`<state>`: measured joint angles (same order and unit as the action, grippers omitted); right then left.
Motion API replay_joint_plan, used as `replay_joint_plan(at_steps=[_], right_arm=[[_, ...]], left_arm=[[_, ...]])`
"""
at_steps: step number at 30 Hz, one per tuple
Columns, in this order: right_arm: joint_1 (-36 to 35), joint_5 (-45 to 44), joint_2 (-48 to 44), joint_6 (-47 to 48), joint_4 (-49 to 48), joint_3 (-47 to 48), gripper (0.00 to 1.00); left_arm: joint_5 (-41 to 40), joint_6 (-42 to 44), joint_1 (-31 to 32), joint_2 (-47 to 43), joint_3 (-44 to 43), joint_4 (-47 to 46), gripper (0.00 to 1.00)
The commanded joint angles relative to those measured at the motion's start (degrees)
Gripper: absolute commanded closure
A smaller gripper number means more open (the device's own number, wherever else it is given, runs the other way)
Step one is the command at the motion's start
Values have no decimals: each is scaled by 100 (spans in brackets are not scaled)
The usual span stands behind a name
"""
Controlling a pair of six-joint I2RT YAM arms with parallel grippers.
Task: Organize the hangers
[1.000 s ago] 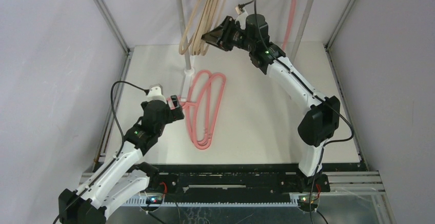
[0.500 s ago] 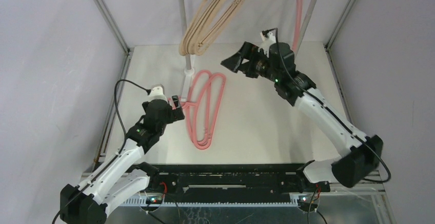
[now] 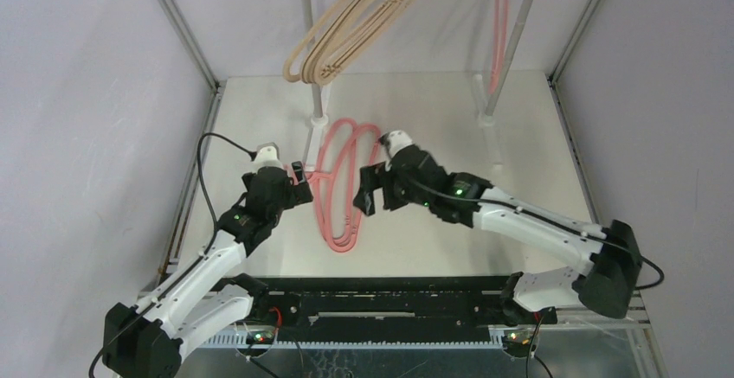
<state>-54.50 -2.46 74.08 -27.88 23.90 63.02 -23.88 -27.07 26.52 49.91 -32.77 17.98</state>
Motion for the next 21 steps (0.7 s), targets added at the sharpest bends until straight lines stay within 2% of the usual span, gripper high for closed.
replay_joint_plan(at_steps=[1,3,9,14,17,21], right_arm=[[-464,-615,568,311,-143,41,0],[-544,-551,889,309,-299,121,0],[-718,-654,2066,478,-350,873,0],[-749,-671,2945,572,-419,1615,1],[-744,-660,3356,636,-386,2063,5],[-729,-774,3874,651,-237,2531,15]], left_arm=[[-82,-378,-25,-41,165,-128,1],[-38,-452,-111,-12,221,-108,1],[380,-581,-888,-193,498,-58,1],[231,-510,-998,-529,544,74,1],[177,-478,-1081,-681,597,118,1],[186,-452,-1161,-810,675,122,0]])
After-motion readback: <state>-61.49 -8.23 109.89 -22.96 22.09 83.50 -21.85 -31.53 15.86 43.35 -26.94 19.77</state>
